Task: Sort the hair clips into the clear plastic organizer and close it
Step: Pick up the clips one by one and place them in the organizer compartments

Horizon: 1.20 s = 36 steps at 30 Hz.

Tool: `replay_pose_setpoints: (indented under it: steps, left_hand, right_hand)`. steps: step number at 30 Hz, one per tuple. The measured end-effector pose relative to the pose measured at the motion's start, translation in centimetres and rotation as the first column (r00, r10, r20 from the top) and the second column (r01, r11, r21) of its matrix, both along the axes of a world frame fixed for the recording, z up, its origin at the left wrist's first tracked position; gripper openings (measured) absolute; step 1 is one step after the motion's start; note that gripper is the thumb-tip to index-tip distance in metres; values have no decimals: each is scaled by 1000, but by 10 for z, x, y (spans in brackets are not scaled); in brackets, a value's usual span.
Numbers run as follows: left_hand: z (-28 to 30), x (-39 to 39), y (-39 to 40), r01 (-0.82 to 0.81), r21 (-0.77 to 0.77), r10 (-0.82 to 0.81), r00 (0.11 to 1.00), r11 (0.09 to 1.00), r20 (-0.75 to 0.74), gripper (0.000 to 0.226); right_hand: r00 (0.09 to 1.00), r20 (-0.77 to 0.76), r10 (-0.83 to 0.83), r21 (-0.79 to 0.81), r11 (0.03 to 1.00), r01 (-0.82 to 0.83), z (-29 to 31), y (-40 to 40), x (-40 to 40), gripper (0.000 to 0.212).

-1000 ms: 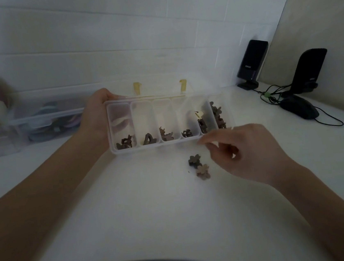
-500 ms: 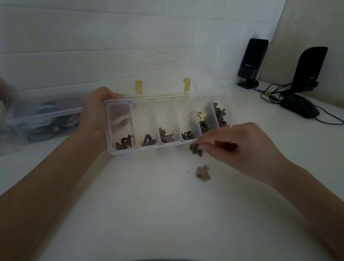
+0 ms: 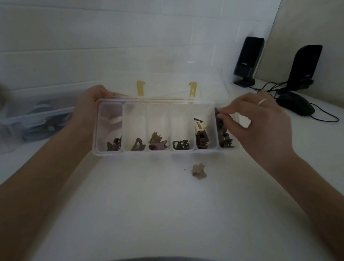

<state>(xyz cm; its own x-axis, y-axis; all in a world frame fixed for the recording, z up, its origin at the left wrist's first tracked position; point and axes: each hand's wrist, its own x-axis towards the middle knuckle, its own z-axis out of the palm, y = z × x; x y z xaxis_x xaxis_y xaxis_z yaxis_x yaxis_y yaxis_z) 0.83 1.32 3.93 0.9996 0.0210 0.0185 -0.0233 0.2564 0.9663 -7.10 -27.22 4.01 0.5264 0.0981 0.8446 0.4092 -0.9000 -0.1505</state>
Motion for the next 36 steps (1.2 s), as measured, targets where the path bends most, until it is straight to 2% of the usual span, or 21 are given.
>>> replay_pose_setpoints:
  steps: [6, 10, 12, 16, 18, 20, 23, 27, 29, 34, 36]
  left_hand:
    - [1, -2, -1, 30, -28, -31, 999, 999, -17, 30]
    - [1, -3, -1, 45, -43, -46, 998, 998, -37, 47]
    - [0, -2, -1, 43, -46, -45, 998, 998, -37, 43]
    - [-1, -1, -1, 22, -48, -24, 999, 999, -35, 35]
    - [0, -2, -3, 23, -52, -24, 999, 998, -24, 28]
    - [2, -5, -6, 14, -55, -14, 1000, 998, -6, 21]
    - [3, -10, -8, -12, -67, 13, 1000, 998, 16, 15]
    - [5, -12, -9, -27, -78, 27, 1000, 997, 1, 17]
    - [6, -13, -10, -34, -85, 34, 999, 996, 0, 18]
    - [5, -10, -9, -39, -90, 39, 999, 995, -3, 13]
    - [4, -9, -8, -27, -75, 27, 1000, 997, -7, 18]
  right_hand:
    - [993, -108, -39, 26, 999, 43, 1, -2, 2, 14]
    - [985, -170, 26, 64, 998, -16, -3, 1, 2, 30]
    - [979, -200, 29, 49, 999, -20, -4, 0, 2, 32]
    - [988, -155, 24, 10, 1000, -23, -4, 1, -2, 30]
    - [990, -54, 128, 36, 991, -127, 0, 3, -7, 25]
    - [951, -3, 308, 38, 951, -308, 5, 6, -14, 24]
    - [880, -153, 450, -62, 884, -463, 5, 16, -21, 32]
    - [825, -463, 324, -238, 851, -468, -7, 26, -20, 41]
    - [779, -582, 236, -266, 849, -456, -9, 27, -18, 43]
    - [760, -608, 230, -247, 855, -457, -9, 24, -14, 32]
    - [763, -592, 258, -213, 863, -457, -9, 25, -15, 27]
